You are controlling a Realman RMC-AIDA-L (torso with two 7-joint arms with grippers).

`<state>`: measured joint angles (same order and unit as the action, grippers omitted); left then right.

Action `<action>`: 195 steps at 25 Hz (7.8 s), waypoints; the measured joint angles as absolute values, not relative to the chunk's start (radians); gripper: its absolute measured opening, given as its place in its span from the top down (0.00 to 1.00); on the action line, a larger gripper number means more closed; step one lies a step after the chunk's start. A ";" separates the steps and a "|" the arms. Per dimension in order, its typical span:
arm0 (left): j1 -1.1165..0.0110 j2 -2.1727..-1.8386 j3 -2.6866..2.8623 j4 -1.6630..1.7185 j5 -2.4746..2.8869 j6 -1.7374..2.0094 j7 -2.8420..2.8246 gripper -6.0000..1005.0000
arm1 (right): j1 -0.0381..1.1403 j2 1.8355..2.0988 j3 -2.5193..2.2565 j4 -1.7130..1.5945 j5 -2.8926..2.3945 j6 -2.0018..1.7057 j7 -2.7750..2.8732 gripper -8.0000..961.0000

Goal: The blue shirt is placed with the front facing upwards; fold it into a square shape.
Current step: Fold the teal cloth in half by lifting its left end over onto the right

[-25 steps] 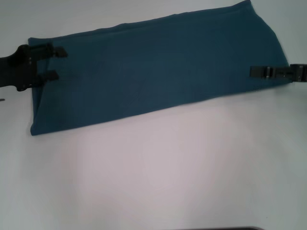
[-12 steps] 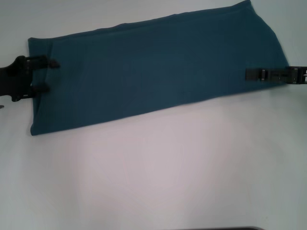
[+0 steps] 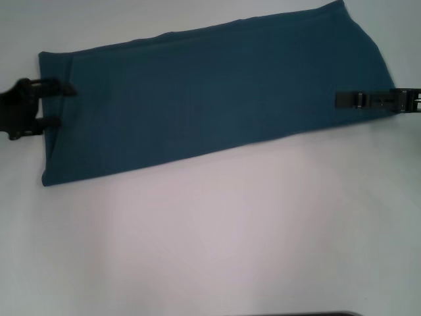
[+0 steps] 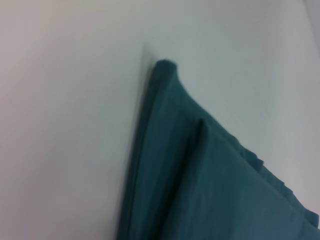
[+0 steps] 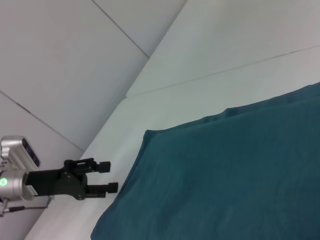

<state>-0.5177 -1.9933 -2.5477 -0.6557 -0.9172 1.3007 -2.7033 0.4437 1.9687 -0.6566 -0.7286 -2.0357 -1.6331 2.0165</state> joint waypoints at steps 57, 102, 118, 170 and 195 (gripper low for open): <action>-0.640 -1.974 -2.420 -0.680 -0.667 1.266 -2.823 0.23 | 0.451 1.957 -0.654 -0.729 -2.039 -1.622 2.008 0.08; -0.720 -1.993 -2.379 -0.730 -0.593 1.371 -2.860 0.23 | 0.457 1.962 -0.649 -0.727 -2.036 -1.629 1.996 0.08; -0.773 -1.991 -2.336 -0.747 -0.478 1.402 -2.878 0.46 | 0.458 1.959 -0.648 -0.727 -2.031 -1.631 1.994 0.09; -0.793 -1.916 -2.400 -0.986 -0.360 1.624 -2.908 0.97 | 0.456 1.946 -0.654 -0.713 -2.037 -1.634 2.003 0.09; -0.763 -1.852 -2.416 -0.866 -0.328 1.526 -2.926 0.97 | 0.475 1.957 -0.655 -0.712 -2.088 -1.629 2.003 0.10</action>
<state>-0.7632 -1.8516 -2.4157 -0.8659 -0.3280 1.5265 -2.9257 0.4751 1.9572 -0.6550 -0.7118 -2.0882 -1.6288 2.0033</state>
